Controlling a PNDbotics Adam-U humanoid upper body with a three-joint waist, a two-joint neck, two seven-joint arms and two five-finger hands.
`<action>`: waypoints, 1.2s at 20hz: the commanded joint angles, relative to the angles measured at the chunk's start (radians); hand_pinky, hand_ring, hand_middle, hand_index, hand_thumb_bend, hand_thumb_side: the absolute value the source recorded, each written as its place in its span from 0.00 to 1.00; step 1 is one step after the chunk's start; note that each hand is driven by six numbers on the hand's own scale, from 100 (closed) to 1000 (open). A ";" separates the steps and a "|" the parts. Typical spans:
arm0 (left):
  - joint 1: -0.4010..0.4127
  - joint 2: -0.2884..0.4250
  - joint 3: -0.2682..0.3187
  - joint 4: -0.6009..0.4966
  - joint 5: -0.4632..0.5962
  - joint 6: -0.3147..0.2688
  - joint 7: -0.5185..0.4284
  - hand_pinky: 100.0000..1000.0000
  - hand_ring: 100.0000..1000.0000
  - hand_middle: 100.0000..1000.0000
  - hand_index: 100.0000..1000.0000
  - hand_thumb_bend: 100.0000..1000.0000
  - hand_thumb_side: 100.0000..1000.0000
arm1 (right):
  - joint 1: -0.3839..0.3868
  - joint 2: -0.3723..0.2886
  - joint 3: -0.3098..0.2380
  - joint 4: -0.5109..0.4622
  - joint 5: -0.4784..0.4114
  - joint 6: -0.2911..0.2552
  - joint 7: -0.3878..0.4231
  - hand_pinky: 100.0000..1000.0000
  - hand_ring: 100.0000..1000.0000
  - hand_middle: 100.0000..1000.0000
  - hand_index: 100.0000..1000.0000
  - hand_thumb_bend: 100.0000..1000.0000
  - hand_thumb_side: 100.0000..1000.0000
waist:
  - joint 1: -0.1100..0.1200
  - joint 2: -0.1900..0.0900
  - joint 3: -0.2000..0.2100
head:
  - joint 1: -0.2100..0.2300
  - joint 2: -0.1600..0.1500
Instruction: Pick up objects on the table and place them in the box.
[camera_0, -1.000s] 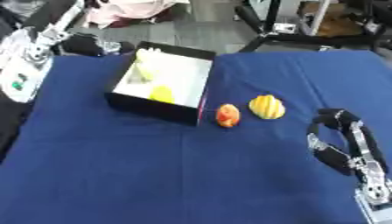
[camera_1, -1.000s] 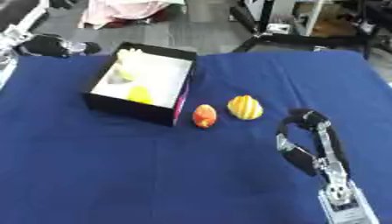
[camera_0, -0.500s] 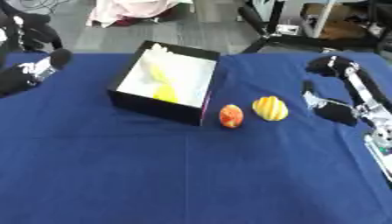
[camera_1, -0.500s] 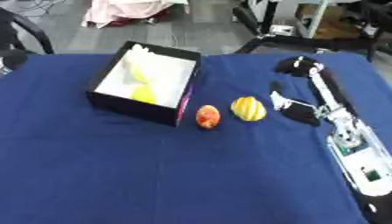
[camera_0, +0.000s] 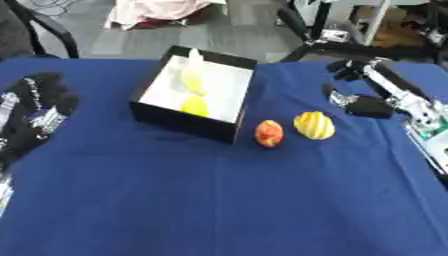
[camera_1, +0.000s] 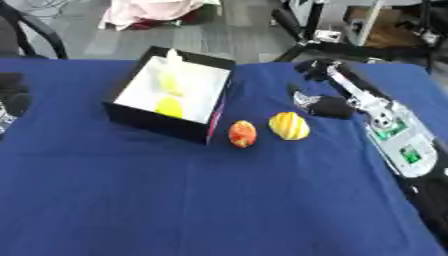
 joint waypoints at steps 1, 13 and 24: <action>0.001 -0.029 0.023 -0.026 0.001 -0.001 -0.002 0.65 0.64 0.61 0.79 0.64 0.69 | -0.057 0.029 -0.011 0.123 0.060 -0.021 0.023 0.81 0.78 0.78 0.87 0.17 0.62 | -0.007 -0.011 0.004 | -0.007 -0.001; 0.019 -0.085 0.038 -0.026 -0.007 0.000 -0.012 0.65 0.64 0.61 0.79 0.63 0.69 | -0.136 0.120 -0.056 0.370 0.295 -0.107 0.006 0.82 0.79 0.79 0.88 0.23 0.65 | -0.002 -0.006 0.015 | -0.010 -0.001; 0.030 -0.095 0.044 -0.022 -0.020 0.005 -0.022 0.65 0.64 0.61 0.80 0.58 0.72 | -0.124 0.098 -0.071 0.375 0.405 -0.137 0.046 0.82 0.80 0.79 0.88 0.28 0.61 | -0.004 -0.009 0.013 | -0.007 -0.001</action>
